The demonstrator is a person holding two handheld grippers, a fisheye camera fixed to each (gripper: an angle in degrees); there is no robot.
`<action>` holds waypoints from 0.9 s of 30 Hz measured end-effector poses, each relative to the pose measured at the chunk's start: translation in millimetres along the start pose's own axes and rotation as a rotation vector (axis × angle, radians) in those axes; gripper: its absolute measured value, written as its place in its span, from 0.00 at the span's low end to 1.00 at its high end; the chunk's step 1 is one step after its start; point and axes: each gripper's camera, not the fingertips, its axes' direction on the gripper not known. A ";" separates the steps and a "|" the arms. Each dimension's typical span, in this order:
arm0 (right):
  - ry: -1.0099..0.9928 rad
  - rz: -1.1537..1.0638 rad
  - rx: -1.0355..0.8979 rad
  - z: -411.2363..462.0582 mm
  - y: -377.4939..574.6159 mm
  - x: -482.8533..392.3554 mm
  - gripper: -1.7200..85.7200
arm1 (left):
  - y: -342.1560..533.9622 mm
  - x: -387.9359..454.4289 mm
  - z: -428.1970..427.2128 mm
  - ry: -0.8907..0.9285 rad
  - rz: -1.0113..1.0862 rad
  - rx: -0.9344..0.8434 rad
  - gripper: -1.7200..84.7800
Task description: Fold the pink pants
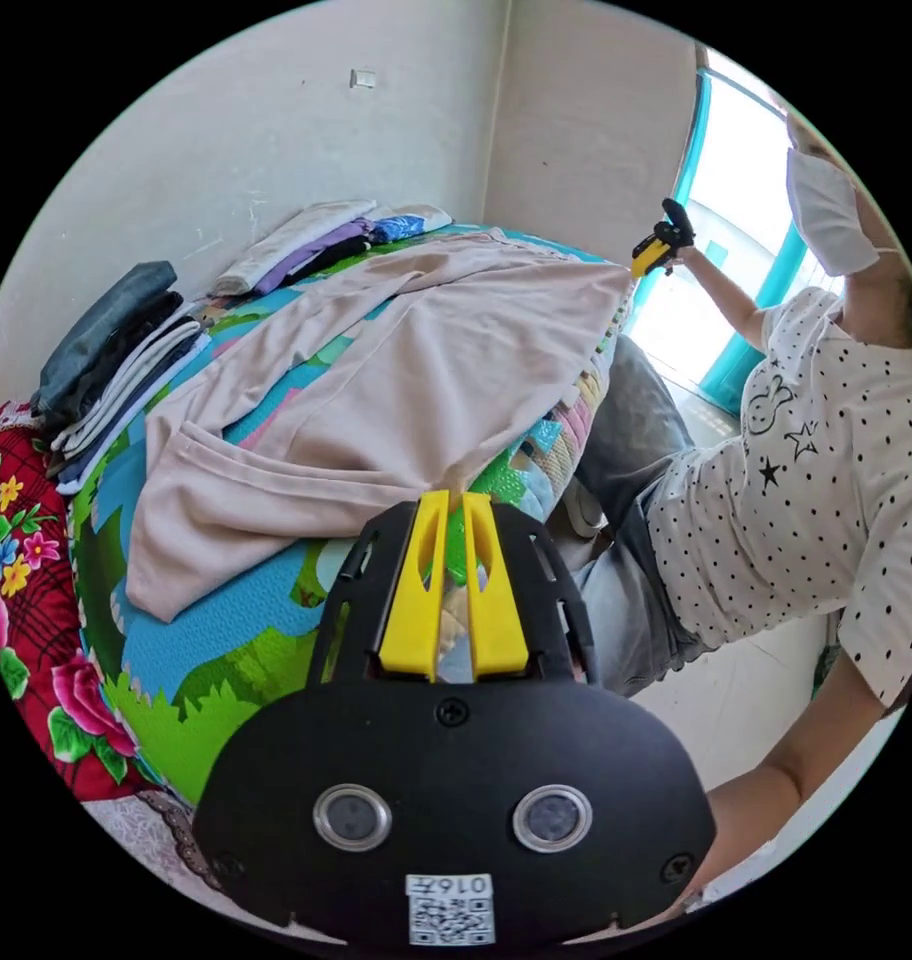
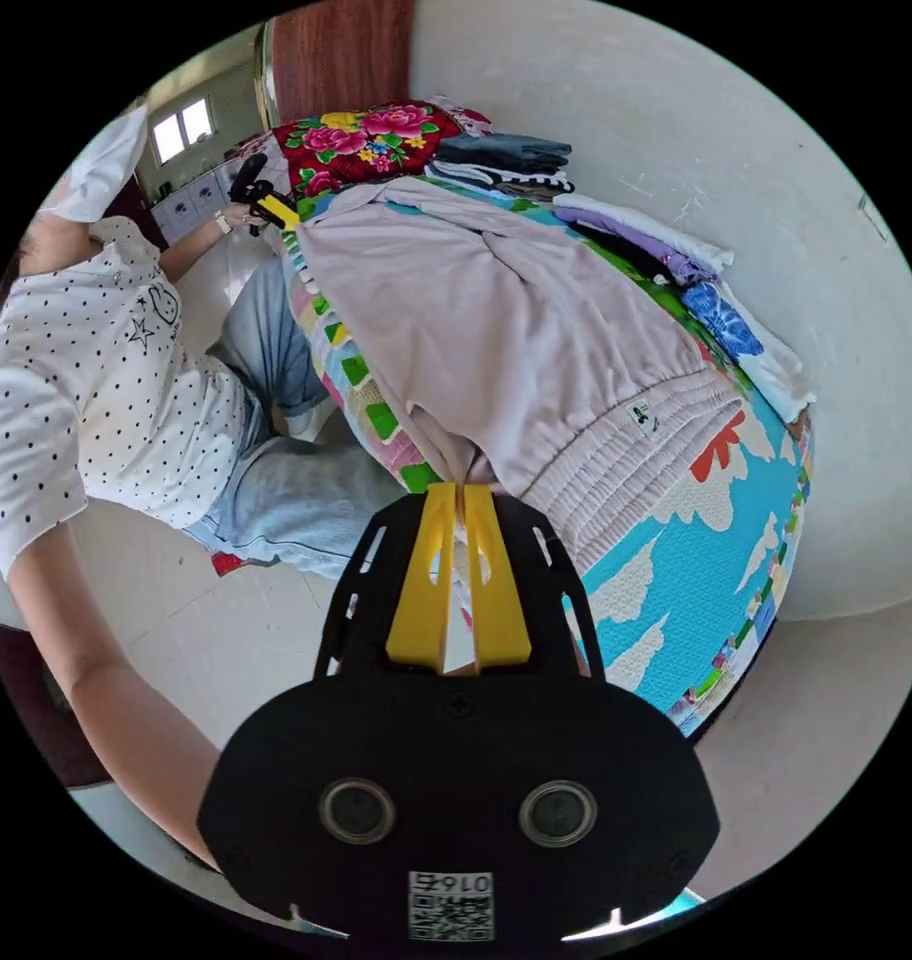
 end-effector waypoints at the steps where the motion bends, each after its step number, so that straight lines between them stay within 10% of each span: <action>1: -0.007 -0.037 0.054 -23.3 -7.1 0.2 0.04 | 4.3 -1.9 -9.0 -0.031 -0.054 0.032 0.05; 10: 0.005 -0.053 0.693 -174.1 -169.0 45.2 0.16 | 47.4 -30.7 -54.1 -0.341 -0.620 0.293 0.09; 20: -0.124 -0.083 0.272 -109.2 -560.3 43.2 0.18 | 31.8 -15.0 34.7 -0.560 -0.750 0.038 0.09; 27: -0.152 -0.257 0.090 -85.7 -762.4 -34.5 0.17 | 125.3 43.7 -20.3 -0.500 -0.800 0.303 0.01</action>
